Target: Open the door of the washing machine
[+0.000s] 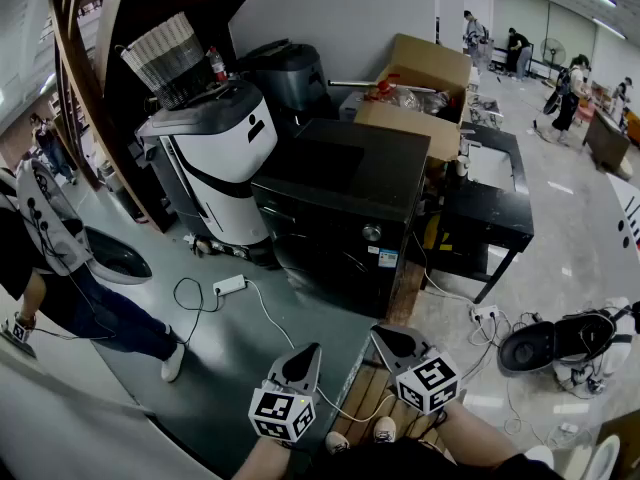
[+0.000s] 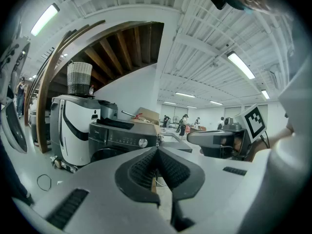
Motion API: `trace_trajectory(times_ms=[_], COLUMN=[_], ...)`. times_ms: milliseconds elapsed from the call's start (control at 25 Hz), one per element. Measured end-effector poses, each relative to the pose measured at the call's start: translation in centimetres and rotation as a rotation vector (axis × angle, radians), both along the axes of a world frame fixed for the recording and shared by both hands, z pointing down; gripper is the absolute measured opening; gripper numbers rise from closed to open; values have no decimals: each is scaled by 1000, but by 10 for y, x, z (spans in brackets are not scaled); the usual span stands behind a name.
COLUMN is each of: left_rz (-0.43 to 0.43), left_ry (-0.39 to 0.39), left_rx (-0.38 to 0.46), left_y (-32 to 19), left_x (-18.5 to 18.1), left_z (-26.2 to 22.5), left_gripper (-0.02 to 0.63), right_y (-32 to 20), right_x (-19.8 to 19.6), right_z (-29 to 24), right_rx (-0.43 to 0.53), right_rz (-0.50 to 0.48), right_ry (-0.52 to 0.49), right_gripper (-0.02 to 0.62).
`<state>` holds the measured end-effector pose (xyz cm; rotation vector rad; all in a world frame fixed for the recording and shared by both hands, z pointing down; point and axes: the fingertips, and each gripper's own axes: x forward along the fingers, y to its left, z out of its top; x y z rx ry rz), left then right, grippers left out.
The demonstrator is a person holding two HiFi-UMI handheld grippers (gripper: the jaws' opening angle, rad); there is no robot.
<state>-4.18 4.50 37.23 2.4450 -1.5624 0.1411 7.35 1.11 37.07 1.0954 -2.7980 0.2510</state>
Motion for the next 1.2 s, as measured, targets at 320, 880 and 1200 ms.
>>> trace_trajectory(times_ms=[320, 880, 1200], left_rz=[-4, 7, 7], left_ry=[6, 15, 24], left_rx=[-4, 29, 42], left_y=[1, 3, 6], left_x=[-2, -7, -22], left_z=[1, 1, 2], left_gripper=[15, 17, 18], right_y=[1, 4, 7], right_x=[0, -13, -30], right_z=[0, -3, -3], right_rx=[-1, 32, 38], right_rz=[0, -36, -45], right_ry=[-1, -12, -23], right_gripper=[15, 17, 17])
